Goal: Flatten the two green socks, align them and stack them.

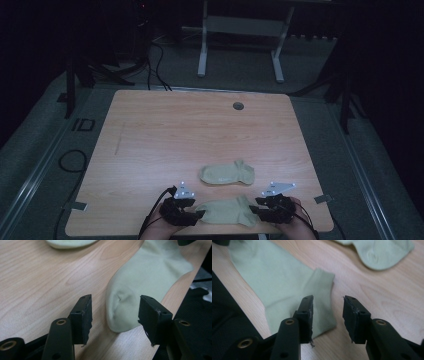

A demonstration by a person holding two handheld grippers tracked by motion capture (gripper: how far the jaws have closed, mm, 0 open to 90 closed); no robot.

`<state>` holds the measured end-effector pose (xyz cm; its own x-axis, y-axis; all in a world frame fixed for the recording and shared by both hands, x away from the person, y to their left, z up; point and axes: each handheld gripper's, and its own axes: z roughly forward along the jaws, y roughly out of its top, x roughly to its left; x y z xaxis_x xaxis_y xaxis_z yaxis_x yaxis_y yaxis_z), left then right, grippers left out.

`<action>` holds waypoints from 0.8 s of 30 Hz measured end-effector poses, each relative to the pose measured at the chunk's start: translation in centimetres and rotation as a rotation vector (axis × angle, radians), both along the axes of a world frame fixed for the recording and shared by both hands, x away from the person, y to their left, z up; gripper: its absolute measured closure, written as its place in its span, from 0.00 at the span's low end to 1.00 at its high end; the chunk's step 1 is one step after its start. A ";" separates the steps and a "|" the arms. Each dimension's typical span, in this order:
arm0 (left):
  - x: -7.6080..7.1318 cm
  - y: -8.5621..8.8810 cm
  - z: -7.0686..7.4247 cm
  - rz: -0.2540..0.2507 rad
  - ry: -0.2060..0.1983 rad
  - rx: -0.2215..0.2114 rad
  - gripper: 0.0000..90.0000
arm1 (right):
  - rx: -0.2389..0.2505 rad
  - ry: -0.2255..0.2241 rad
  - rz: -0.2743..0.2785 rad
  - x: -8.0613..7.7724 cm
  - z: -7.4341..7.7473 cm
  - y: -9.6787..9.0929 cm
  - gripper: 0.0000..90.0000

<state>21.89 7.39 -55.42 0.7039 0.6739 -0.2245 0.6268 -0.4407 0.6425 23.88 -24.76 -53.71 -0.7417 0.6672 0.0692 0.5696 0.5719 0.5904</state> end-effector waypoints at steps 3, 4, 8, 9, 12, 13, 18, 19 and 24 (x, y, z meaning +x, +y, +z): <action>-0.1 -0.1 -0.4 -0.006 0.000 0.014 0.51 | -0.018 0.004 0.003 -0.3 -0.5 0.1 0.67; -0.2 -0.1 -0.5 -0.007 0.001 0.019 0.51 | -0.027 0.000 0.004 -0.4 -0.6 0.1 0.67; -0.4 -0.1 -0.6 -0.011 -0.012 0.026 0.52 | -0.051 -0.006 0.014 -0.5 -0.9 0.4 0.69; -0.5 -0.2 -0.6 -0.012 -0.023 0.043 0.56 | -0.066 -0.009 0.019 -0.6 -1.0 0.6 0.71; -0.7 -0.1 -0.6 -0.029 -0.037 0.051 0.66 | -0.075 -0.014 0.026 -0.8 -1.0 0.7 0.76; -0.7 -0.1 -0.6 -0.029 -0.037 0.051 0.70 | -0.082 -0.018 0.029 -0.8 -1.0 0.8 0.77; -1.0 -0.3 -0.7 -0.034 -0.062 0.075 0.79 | -0.089 -0.031 0.040 -1.1 -1.0 0.9 0.81; -1.0 -0.3 -0.7 -0.034 -0.062 0.075 0.82 | -0.089 -0.031 0.040 -1.1 -1.0 0.9 0.81; -1.0 -0.2 -0.9 -0.024 -0.056 0.056 0.96 | -0.079 -0.030 0.043 -1.2 -1.1 0.9 0.91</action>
<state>20.89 7.22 -56.29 0.7302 0.6671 -0.1473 0.5798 -0.4911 0.6501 22.72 -23.87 -54.80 -0.7710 0.6369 -0.0046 0.5262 0.6410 0.5588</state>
